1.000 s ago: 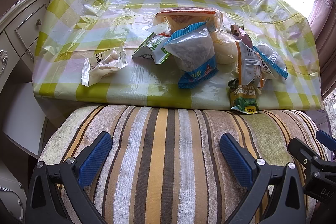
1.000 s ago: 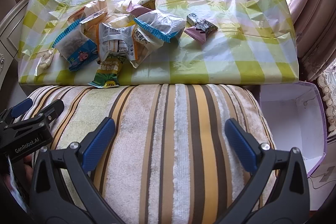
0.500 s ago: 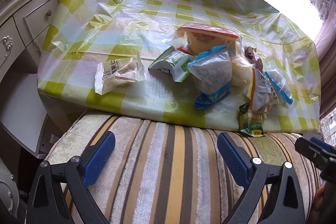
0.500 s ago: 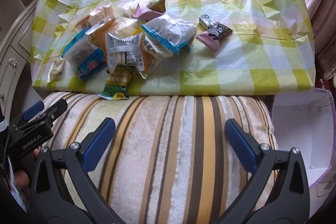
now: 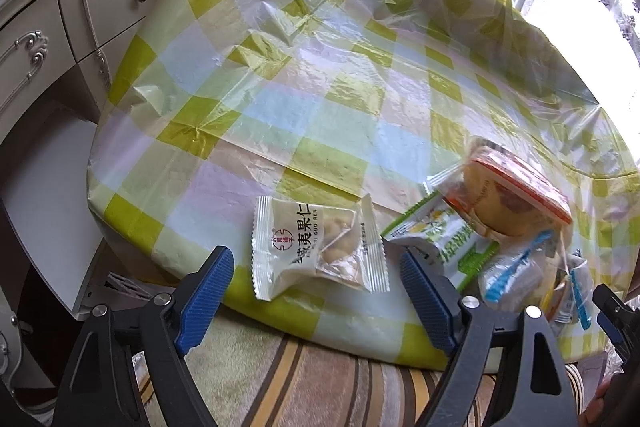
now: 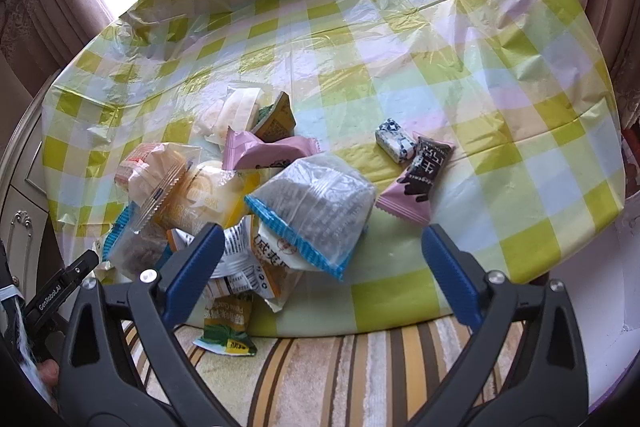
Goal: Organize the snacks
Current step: 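Grasp the clear blue-trimmed snack bag with the right tool while the left tool grasps the white red-print packet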
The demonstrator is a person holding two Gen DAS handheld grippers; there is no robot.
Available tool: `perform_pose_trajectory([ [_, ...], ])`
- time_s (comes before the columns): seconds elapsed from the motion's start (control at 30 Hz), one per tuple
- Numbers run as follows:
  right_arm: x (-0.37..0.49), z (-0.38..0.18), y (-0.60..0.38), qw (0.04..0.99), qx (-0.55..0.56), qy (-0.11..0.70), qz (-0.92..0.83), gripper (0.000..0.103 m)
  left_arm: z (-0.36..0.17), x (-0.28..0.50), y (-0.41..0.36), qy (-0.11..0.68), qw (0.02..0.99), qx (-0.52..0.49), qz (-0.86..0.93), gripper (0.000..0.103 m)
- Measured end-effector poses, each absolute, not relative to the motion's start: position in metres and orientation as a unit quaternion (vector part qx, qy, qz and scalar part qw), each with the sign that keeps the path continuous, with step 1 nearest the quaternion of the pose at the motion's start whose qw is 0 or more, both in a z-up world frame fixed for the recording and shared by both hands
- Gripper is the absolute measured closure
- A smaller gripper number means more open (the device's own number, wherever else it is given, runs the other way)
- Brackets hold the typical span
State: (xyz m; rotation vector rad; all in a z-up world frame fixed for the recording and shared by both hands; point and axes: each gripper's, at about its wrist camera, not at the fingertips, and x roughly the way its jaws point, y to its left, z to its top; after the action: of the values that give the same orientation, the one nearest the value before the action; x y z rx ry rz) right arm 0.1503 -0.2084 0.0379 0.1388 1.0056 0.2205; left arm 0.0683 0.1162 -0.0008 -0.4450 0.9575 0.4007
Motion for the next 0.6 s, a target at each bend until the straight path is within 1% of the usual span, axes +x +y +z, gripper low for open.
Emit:
perform_pose_trajectory([
  [0.07,0.156,0.034,-0.205,0.868,0.060,0.482,0.103,0.005,-0.007,0.076,0.121,0.463,0.838,-0.213,0.195,0.017],
  [0.13,0.161,0.030,-0.202,0.867,0.055,0.485,0.101,0.010,-0.013,0.085,0.121,0.475,0.834,-0.202,0.193,0.017],
  [0.2,0.166,0.025,-0.200,0.863,0.051,0.492,0.101,0.015,-0.017,0.091,0.119,0.484,0.832,-0.192,0.192,0.026],
  [0.27,0.171,0.018,-0.199,0.856,0.051,0.503,0.102,0.022,-0.017,0.093,0.114,0.486,0.834,-0.170,0.198,0.045],
  [0.3,0.172,0.016,-0.199,0.854,0.053,0.507,0.106,0.025,-0.017,0.094,0.113,0.486,0.835,-0.163,0.200,0.050],
  [0.33,0.172,0.014,-0.199,0.852,0.054,0.509,0.107,0.027,-0.016,0.094,0.112,0.485,0.836,-0.159,0.202,0.062],
  [0.37,0.172,0.013,-0.199,0.852,0.054,0.509,0.107,0.029,-0.016,0.095,0.110,0.485,0.836,-0.158,0.201,0.064],
  [0.43,0.172,0.012,-0.200,0.851,0.057,0.510,0.108,0.039,-0.015,0.093,0.109,0.482,0.839,-0.157,0.198,0.067],
  [0.47,0.172,0.011,-0.201,0.851,0.060,0.511,0.110,0.044,-0.015,0.093,0.108,0.481,0.840,-0.159,0.195,0.072],
  [0.5,0.172,0.010,-0.202,0.849,0.064,0.512,0.115,0.053,-0.014,0.092,0.107,0.479,0.842,-0.160,0.193,0.075],
  [0.53,0.173,0.009,-0.202,0.847,0.067,0.514,0.119,0.068,-0.013,0.092,0.107,0.476,0.843,-0.160,0.192,0.078],
  [0.6,0.174,0.006,-0.202,0.844,0.072,0.518,0.120,0.080,-0.011,0.090,0.105,0.472,0.846,-0.158,0.190,0.081],
])
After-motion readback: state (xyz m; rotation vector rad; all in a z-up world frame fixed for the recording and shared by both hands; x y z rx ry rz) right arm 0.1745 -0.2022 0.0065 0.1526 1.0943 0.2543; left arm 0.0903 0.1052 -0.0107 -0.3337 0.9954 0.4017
